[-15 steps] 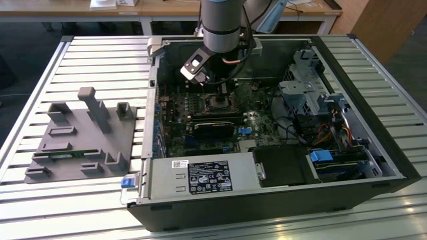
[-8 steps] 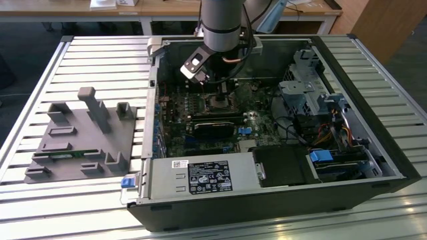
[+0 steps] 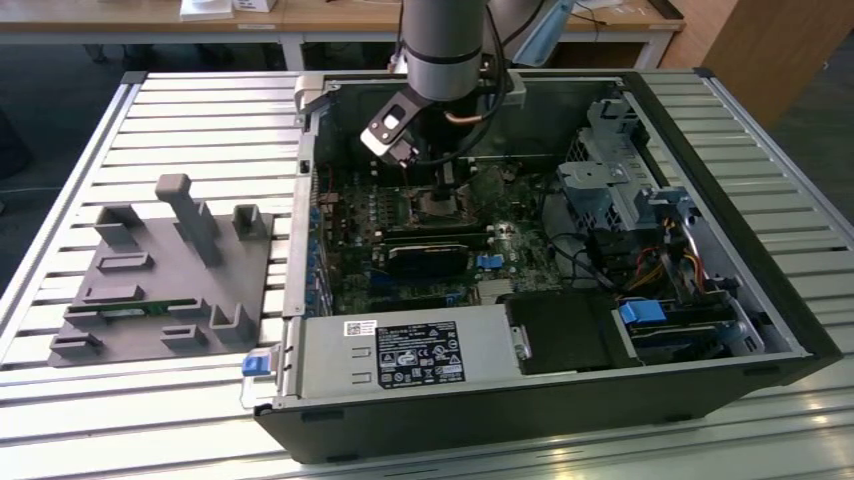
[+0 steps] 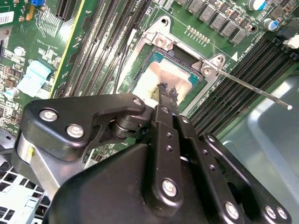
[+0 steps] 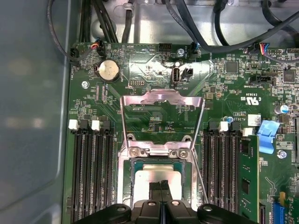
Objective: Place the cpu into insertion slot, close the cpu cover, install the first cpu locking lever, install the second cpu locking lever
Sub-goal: 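Close the cpu cover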
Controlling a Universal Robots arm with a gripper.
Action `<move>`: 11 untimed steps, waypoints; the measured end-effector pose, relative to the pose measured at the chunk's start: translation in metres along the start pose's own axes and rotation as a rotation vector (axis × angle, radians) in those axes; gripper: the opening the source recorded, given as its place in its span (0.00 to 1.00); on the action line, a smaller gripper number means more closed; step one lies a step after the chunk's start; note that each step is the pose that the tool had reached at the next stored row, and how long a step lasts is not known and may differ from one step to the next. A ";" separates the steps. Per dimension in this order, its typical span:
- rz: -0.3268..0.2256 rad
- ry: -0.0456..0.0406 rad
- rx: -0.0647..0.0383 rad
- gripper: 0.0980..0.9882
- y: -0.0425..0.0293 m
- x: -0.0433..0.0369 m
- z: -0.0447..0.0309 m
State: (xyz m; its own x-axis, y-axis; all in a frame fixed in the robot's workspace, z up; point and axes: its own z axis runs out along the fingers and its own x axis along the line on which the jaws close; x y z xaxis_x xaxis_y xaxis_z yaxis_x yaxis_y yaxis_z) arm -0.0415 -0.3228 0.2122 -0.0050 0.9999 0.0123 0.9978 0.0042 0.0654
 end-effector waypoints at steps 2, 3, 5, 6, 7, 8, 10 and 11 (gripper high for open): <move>0.000 0.0001 0.000 0.01 0.0000 0.0000 -0.0004; 0.000 -0.0001 0.000 0.01 0.0000 0.0000 -0.0007; 0.001 0.0000 0.000 0.01 0.0001 0.0000 -0.0012; 0.001 -0.0002 0.000 0.01 0.0001 0.0000 -0.0017; 0.001 -0.0001 0.000 0.01 0.0001 0.0000 -0.0023; 0.002 -0.0001 0.000 0.01 0.0002 0.0000 -0.0032; 0.002 -0.0002 0.000 0.01 0.0003 0.0000 -0.0052; 0.002 -0.0001 0.000 0.01 0.0004 0.0001 -0.0059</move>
State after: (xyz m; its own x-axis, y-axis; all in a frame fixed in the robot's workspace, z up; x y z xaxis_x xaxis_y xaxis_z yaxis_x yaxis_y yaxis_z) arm -0.0415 -0.3228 0.2181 -0.0029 0.9999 0.0123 0.9979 0.0021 0.0654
